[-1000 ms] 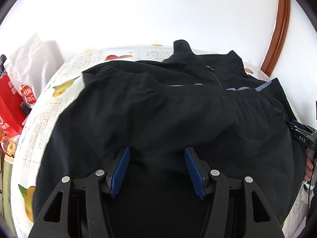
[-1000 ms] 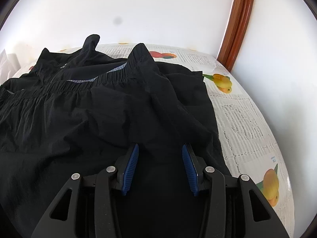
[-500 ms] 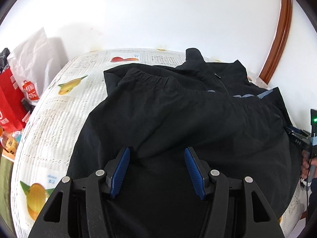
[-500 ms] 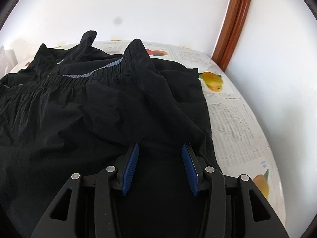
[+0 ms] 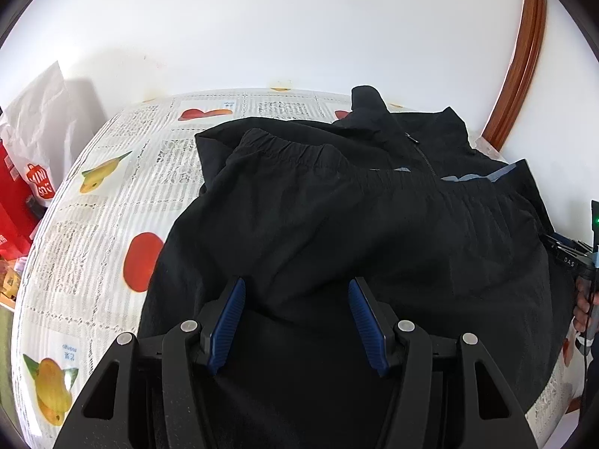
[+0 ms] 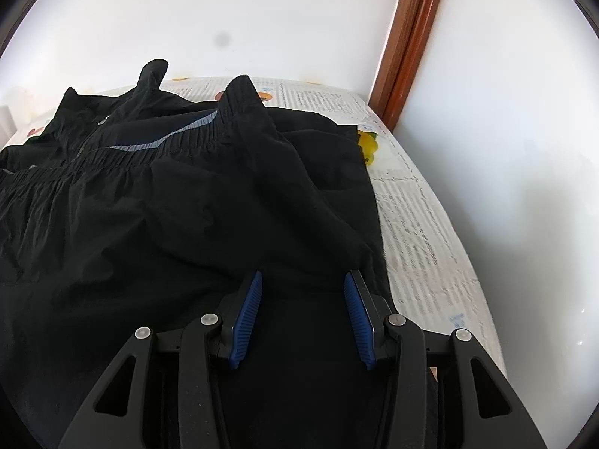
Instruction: Fold large clothes
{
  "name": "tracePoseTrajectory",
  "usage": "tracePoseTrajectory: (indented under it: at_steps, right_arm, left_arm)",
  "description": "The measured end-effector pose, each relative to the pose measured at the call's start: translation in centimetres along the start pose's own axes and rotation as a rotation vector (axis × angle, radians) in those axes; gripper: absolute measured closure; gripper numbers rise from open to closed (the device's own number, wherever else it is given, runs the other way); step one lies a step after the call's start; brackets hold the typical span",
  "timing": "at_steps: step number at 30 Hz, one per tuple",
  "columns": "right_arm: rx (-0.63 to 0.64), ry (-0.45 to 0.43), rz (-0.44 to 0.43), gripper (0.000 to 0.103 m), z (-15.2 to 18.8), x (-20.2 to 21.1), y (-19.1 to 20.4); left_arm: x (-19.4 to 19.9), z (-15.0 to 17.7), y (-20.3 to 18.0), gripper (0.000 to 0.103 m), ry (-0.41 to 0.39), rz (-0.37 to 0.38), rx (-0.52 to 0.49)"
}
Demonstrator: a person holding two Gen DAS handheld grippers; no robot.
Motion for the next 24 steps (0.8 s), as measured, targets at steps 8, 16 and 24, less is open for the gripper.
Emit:
tracePoseTrajectory:
  at_steps: [8,16,24]
  right_arm:
    - [-0.04,-0.065,-0.047,0.056,0.3,6.5,2.2]
    - [0.039,-0.087,-0.196,0.056,1.9,10.6,12.7]
    - [0.174,-0.064,-0.318,0.056,6.1,12.8,26.0]
  left_arm:
    - [3.6,1.8,3.4,0.047,-0.023,0.002,0.038]
    - [7.4,7.6,9.8,0.047,-0.02,-0.039,0.135]
    - [9.5,12.0,13.6,0.047,-0.007,-0.067,0.21]
Point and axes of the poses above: each gripper's, at about its wrist camera, not at the fingertips, and x roughly against the way its jaws point, y to its left, z to its underside, the point moved 10 cm from there along -x, roughly the way its jaws point, and after that the axes turned 11 degrees about y, right-handed, at the moved point
